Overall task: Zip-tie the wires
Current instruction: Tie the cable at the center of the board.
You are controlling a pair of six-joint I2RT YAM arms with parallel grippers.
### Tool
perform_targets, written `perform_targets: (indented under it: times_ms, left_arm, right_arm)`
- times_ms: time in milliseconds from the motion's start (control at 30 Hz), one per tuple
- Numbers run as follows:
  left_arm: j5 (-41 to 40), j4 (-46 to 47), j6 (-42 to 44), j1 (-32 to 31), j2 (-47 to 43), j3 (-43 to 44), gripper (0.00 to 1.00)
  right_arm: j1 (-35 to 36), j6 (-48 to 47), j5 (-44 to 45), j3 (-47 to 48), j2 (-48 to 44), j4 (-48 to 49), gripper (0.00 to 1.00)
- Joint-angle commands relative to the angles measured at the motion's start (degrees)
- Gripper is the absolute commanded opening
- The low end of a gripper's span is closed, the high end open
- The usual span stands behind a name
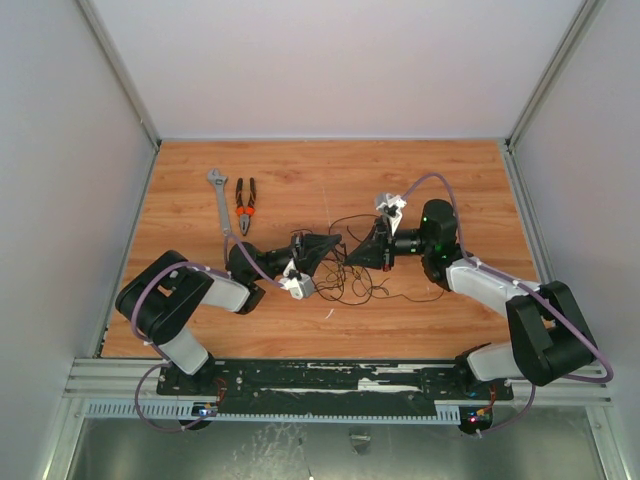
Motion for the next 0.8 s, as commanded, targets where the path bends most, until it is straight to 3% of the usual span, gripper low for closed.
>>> perform_targets:
  times_ms: [0,767]
  left_arm:
    - [-0.4,13.7,0.4,-0.6,0.5,0.6,0.0]
    - [-0.5,14.1,0.1,-0.6,0.6,0.5,0.0]
  right_arm:
    - [-0.5,0.1,-0.9,-0.6,-0.8,0.5,0.0]
    - [1.2,-0.3,0.6,-0.5,-0.2,0.1,0.0]
